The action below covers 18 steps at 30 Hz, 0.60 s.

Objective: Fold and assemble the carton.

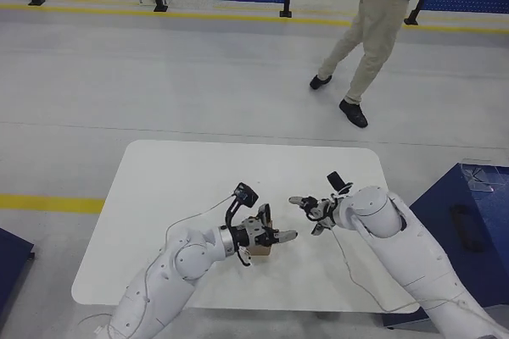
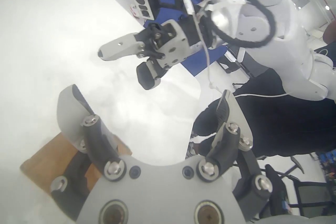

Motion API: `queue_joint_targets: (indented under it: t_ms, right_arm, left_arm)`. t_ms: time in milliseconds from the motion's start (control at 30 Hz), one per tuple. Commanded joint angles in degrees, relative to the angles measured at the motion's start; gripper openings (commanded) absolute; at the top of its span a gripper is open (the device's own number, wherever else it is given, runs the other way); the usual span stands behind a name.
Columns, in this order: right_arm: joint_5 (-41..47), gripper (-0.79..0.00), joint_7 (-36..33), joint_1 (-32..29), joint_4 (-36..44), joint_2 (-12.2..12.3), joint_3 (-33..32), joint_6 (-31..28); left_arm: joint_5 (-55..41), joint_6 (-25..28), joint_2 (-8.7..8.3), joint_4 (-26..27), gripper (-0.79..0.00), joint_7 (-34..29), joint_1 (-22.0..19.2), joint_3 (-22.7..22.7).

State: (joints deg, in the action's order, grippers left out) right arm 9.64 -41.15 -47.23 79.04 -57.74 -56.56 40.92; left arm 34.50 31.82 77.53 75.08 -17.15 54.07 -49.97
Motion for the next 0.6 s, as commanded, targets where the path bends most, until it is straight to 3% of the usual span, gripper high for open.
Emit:
queue_joint_targets:
  t_ms: [0,133,233,400,567]
  right_arm:
    - [0.89,0.0,0.5,-1.36,0.52,0.34,-1.86,-0.9]
    - [0.26,0.0,-0.9,-2.47,0.36,0.85,-2.98,-1.43]
    - [0.26,0.0,-0.9,-2.47,0.36,0.85,-2.98,-1.43]
    - [0.26,0.0,-0.9,-2.47,0.36,0.85,-2.98,-1.43]
    - [0.26,0.0,-0.9,-2.47,0.36,0.85,-2.98,-1.43]
  left_arm:
    - [11.84,-7.13,-0.41,7.72,0.0,8.63,4.73,-0.22]
    - [28.85,-20.97,-1.45,20.08,0.0,15.35,15.0,-0.11]
    - [37.24,-28.59,-1.88,24.49,0.0,15.56,20.58,0.77]
    - [47.74,-43.0,-1.29,23.27,0.0,19.77,24.61,3.18]
    - [46.45,-51.74,0.33,18.13,0.0,21.78,24.69,5.06]
